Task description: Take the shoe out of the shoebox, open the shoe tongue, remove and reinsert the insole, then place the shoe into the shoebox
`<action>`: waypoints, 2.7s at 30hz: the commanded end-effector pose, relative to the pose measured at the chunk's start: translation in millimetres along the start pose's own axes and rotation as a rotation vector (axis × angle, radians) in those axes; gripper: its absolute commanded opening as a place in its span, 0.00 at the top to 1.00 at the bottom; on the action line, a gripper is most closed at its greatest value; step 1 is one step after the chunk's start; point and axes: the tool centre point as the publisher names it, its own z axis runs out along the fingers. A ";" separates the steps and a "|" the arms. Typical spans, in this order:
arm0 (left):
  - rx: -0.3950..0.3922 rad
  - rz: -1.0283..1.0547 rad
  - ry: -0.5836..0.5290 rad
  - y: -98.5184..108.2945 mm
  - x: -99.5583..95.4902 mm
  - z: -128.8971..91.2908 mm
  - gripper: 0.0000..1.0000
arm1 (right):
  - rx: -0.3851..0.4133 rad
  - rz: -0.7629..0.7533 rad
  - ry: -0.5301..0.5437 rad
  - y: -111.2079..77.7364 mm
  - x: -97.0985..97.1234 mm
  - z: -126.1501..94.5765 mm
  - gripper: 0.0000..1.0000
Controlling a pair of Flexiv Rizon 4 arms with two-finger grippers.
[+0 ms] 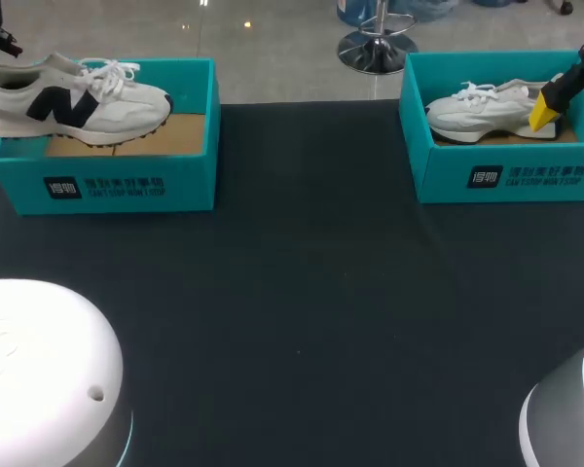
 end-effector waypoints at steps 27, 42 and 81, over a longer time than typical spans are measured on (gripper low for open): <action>0.105 -0.015 -0.059 62.9 -28.4 88.1 1.00 | 0.005 0.001 -0.003 2.9 1.4 -0.2 0.00; 0.106 0.150 -0.027 64.6 -48.3 151.6 1.00 | 0.005 0.001 -0.003 2.9 1.4 -0.2 0.00; 0.116 -0.106 -0.211 -22.1 -62.4 1.3 0.00 | 0.005 0.001 -0.003 2.9 1.4 -0.2 0.00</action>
